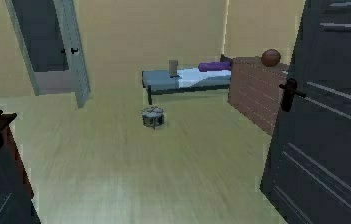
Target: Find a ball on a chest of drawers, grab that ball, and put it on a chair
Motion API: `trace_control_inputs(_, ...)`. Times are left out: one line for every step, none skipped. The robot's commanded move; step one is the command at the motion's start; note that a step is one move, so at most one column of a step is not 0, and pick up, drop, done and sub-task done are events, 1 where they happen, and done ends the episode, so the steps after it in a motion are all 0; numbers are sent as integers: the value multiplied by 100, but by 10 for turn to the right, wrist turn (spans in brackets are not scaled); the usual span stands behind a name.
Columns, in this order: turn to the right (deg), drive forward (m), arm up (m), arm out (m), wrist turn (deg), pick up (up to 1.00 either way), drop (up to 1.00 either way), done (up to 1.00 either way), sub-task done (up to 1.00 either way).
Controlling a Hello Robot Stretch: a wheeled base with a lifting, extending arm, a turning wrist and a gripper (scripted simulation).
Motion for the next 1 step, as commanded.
trace_control_inputs(0,100,0,0,0,0,0,0,0)
